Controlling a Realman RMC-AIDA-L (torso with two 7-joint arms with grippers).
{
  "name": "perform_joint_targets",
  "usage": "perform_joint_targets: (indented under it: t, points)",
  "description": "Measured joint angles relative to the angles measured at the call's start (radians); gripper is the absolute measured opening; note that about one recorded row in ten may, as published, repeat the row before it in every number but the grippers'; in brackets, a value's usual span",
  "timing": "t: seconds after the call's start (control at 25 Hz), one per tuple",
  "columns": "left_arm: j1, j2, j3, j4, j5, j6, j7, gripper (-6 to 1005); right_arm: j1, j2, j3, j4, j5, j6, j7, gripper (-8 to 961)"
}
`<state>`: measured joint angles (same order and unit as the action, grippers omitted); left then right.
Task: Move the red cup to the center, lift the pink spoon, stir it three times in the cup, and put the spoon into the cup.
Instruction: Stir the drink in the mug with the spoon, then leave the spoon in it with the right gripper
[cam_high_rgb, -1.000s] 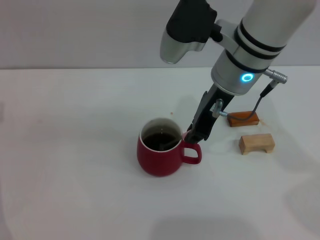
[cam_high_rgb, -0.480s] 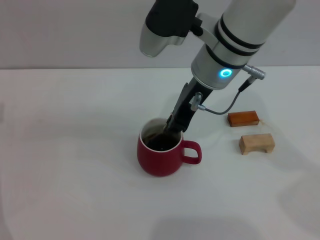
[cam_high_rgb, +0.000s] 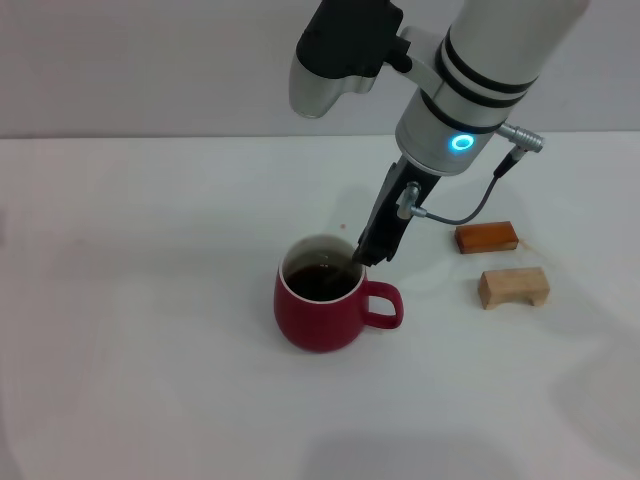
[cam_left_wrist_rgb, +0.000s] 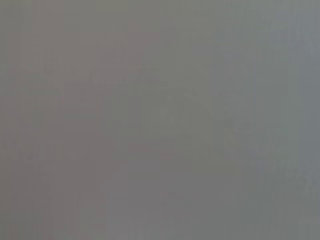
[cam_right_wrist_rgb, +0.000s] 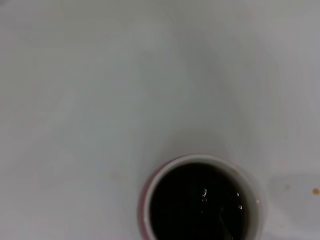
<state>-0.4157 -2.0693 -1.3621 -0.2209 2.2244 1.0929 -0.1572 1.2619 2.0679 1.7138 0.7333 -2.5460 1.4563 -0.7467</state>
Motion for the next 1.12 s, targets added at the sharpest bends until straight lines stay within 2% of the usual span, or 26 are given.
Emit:
perform_joint_targets:
  t: [0.28,0.72,1.0,1.12]
  points:
    - [0.003,0.000,0.000,0.000,0.000,0.001,0.000,844,-0.001,0.004,-0.002,0.035,0.053,0.051,-0.001,155]
    - [0.000,0.001,0.000,0.000,0.000,0.002,-0.001,844,0.048,0.004,-0.010,-0.027,0.009,-0.086,0.006,155]
    - [-0.001,0.002,0.000,0.000,0.000,0.002,-0.001,843,0.053,0.004,-0.020,-0.022,-0.007,-0.018,0.006,154]
    - [0.000,0.002,0.000,0.000,0.000,0.002,-0.001,843,0.052,0.006,-0.033,-0.012,0.042,0.017,-0.002,154]
